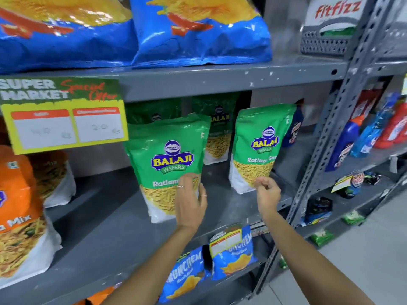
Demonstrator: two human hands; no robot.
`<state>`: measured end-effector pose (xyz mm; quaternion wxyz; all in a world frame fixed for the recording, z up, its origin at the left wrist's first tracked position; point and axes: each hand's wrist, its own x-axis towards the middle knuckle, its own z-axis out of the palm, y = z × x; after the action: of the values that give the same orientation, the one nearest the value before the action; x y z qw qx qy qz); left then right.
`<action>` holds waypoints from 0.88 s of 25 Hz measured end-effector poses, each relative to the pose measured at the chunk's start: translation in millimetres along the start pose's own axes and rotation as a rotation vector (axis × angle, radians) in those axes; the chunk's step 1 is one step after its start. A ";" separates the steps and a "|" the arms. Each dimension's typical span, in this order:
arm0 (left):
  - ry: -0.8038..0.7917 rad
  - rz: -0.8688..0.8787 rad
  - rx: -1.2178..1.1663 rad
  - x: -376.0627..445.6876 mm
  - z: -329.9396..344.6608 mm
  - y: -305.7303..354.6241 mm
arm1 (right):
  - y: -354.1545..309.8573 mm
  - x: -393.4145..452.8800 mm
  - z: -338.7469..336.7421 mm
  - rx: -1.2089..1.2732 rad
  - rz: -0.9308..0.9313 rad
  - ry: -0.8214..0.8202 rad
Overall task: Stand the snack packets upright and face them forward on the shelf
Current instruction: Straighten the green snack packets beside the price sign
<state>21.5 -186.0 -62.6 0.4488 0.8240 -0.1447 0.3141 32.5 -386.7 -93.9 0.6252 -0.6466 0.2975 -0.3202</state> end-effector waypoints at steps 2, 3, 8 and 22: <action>-0.020 -0.032 -0.034 2.6 26.9 9.0 | 1.3 24.2 -13.4 0.004 0.005 -0.019; -0.045 -0.052 -0.059 2.0 42.7 13.6 | 2.5 38.6 -19.7 0.025 0.016 -0.043; -0.346 -0.426 -0.253 1.5 116.5 18.0 | 12.5 90.8 -35.5 0.052 0.149 -0.280; -0.327 -0.714 -0.479 -1.5 137.9 6.1 | 18.8 101.9 -38.4 -0.203 0.090 -0.810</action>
<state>70.6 -303.9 -114.7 0.6782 0.7339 0.0106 -0.0367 65.6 -491.1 -107.9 0.6382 -0.7649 0.0857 0.0187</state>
